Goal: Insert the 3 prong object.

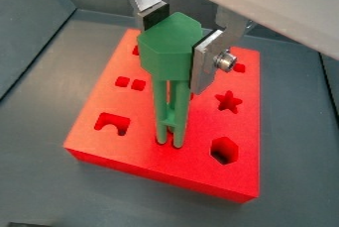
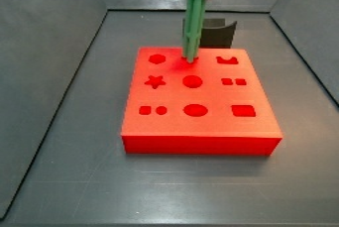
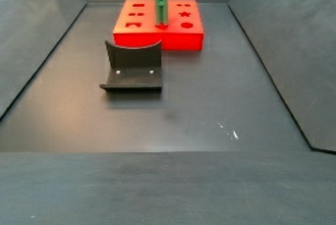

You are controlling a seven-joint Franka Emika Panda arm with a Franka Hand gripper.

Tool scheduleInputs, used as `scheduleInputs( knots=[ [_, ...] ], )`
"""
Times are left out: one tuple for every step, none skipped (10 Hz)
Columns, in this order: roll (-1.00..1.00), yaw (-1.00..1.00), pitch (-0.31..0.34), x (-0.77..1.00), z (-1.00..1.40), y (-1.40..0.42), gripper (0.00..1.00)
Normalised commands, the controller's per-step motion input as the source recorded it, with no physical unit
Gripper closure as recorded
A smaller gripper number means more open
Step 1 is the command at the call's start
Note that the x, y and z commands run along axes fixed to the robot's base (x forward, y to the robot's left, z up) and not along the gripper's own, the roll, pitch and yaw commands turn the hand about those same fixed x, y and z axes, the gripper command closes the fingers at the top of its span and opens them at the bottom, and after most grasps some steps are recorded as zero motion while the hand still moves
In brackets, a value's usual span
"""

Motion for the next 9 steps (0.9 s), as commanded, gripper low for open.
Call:
scheduleInputs(
  knots=[
    [-0.04, -0.04, -0.059, 0.0, -0.26, 0.0, 1.0],
    [-0.03, -0.04, -0.033, 0.04, -0.27, 0.0, 1.0],
    [0.0, -0.04, -0.001, 0.06, -0.42, 0.0, 1.0],
    [0.0, -0.1, 0.0, 0.0, -0.59, 0.0, 1.0],
    [0.02, -0.1, 0.0, 0.0, -0.72, 0.0, 1.0],
    [0.0, -0.11, 0.01, 0.0, -0.8, 0.0, 1.0],
    [0.0, -0.13, 0.004, 0.0, -0.8, 0.0, 1.0],
    [0.04, -0.12, 0.0, 0.0, -0.71, 0.0, 1.0],
    [0.0, 0.0, 0.011, 0.0, -0.03, 0.0, 1.0]
  ],
)
